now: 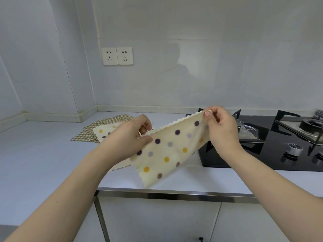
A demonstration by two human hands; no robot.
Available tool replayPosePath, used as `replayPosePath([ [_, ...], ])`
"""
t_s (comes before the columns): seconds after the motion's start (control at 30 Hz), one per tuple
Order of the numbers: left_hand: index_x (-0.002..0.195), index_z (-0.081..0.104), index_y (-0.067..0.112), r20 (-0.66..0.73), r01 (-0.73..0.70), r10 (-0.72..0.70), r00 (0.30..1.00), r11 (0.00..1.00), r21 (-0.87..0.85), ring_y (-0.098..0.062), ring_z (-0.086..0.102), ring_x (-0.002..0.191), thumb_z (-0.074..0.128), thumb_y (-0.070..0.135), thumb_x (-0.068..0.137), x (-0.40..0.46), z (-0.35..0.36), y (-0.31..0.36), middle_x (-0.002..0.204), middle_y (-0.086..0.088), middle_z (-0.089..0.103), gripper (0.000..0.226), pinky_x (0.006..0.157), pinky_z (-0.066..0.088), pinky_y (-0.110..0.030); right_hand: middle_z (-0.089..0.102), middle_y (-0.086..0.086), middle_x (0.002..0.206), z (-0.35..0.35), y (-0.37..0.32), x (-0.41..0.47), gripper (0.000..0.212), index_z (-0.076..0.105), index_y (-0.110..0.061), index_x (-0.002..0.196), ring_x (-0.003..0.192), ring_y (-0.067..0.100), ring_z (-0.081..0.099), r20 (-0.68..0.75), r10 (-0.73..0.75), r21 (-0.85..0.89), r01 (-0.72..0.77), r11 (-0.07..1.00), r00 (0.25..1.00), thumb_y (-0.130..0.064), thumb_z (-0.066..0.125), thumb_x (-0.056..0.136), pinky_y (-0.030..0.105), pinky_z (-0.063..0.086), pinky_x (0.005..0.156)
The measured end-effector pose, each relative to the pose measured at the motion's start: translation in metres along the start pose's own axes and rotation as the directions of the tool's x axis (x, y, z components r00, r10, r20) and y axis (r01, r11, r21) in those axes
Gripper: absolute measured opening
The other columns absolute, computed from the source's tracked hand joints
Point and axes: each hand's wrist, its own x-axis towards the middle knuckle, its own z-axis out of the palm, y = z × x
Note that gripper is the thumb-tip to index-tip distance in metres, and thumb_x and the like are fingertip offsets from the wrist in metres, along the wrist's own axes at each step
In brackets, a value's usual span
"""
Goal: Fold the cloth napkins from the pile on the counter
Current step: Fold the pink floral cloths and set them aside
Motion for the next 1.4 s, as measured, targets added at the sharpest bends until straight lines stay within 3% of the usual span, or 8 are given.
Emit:
replayPosePath([
  [0.23,0.1,0.056,0.023,-0.276,-0.05,0.077,0.958,0.993,0.104,-0.013,0.054,0.075,0.041,0.023,0.101,0.006,-0.006,-0.002,0.08,0.011,0.058,0.015,0.064,0.043,-0.033,0.064,-0.013,0.079,-0.002,-0.014,0.008,0.019,0.062,-0.025,0.084,0.073,0.004,0.055,0.129,-0.018,-0.042,0.023,0.999,0.991,-0.016,0.052,0.097,0.022,0.042,0.069],
  [0.33,0.101,0.053,0.023,-0.122,-0.058,0.064,0.99,0.997,0.055,-0.006,0.049,0.077,0.036,0.022,0.103,0.005,-0.003,0.001,0.082,0.012,0.053,0.018,0.061,0.034,-0.02,0.058,-0.009,0.075,-0.003,-0.015,0.013,0.021,0.058,-0.024,0.08,0.069,0.006,0.05,0.099,0.097,-0.002,-0.097,0.995,0.99,-0.019,0.05,0.099,0.025,0.038,0.064],
  [0.5,0.088,0.056,0.025,-0.045,0.084,-0.091,0.995,0.987,-0.136,-0.017,0.052,0.073,0.039,0.026,0.102,0.006,-0.002,-0.004,0.079,0.0,0.059,0.022,0.066,0.04,-0.032,0.059,-0.005,0.083,-0.004,-0.012,0.02,0.019,0.057,-0.023,0.082,0.079,0.015,0.051,0.18,0.177,-0.113,-0.158,0.981,0.968,-0.021,0.048,0.099,0.029,0.039,0.071],
  [0.63,0.084,0.054,0.009,0.153,0.204,-0.164,0.974,0.934,-0.295,-0.014,0.048,0.064,0.046,0.042,0.099,0.007,0.007,-0.014,0.072,0.001,0.051,0.037,0.062,0.035,-0.032,0.059,-0.002,0.094,-0.001,-0.015,0.026,0.015,0.057,-0.019,0.099,0.088,0.018,0.051,0.262,0.063,-0.376,0.042,0.926,0.963,-0.021,0.043,0.1,0.028,0.034,0.074],
  [1.0,0.075,0.047,0.02,0.103,0.069,-0.123,0.987,0.905,0.419,-0.006,0.041,0.06,0.038,0.051,0.099,0.006,0.059,-0.078,0.068,0.006,0.051,0.04,0.054,0.03,-0.029,0.047,0.004,0.088,0.06,0.052,0.007,0.019,0.027,-0.02,0.102,0.074,0.029,0.05,0.634,0.257,-0.747,0.491,0.448,0.73,-0.01,0.04,0.094,0.036,0.037,0.063],
  [1.1,0.075,0.045,0.02,0.074,0.037,-0.082,0.994,0.88,0.473,-0.006,0.038,0.058,0.037,0.053,0.099,0.01,0.062,-0.08,0.068,0.006,0.05,0.042,0.056,0.031,-0.031,0.047,0.003,0.086,0.075,0.065,0.019,0.022,0.027,-0.02,0.099,0.069,0.027,0.049,0.639,0.228,-0.729,0.485,0.483,0.734,-0.005,0.04,0.091,0.035,0.036,0.059],
  [1.23,0.068,0.038,0.022,0.093,0.043,-0.104,0.99,0.862,0.506,-0.009,0.038,0.059,0.041,0.056,0.097,0.013,0.064,-0.081,0.065,0.007,0.046,0.044,0.055,0.028,-0.03,0.054,0.007,0.077,0.086,0.078,0.039,0.009,0.038,-0.024,0.101,0.067,0.026,0.052,0.589,0.207,-0.61,0.263,0.747,0.781,-0.019,0.031,0.101,0.04,0.043,0.06],
  [1.4,0.107,0.05,0.022,0.005,-0.115,0.125,0.992,0.902,0.416,-0.016,0.042,0.09,0.054,0.021,0.092,0.016,0.073,-0.075,0.098,0.008,0.047,0.016,0.078,0.035,-0.031,0.054,0.004,0.076,0.095,0.087,0.045,0.009,0.037,-0.027,0.101,0.07,0.031,0.056,0.677,0.214,-0.635,0.412,0.653,0.704,-0.022,0.029,0.101,0.039,0.043,0.06],
])
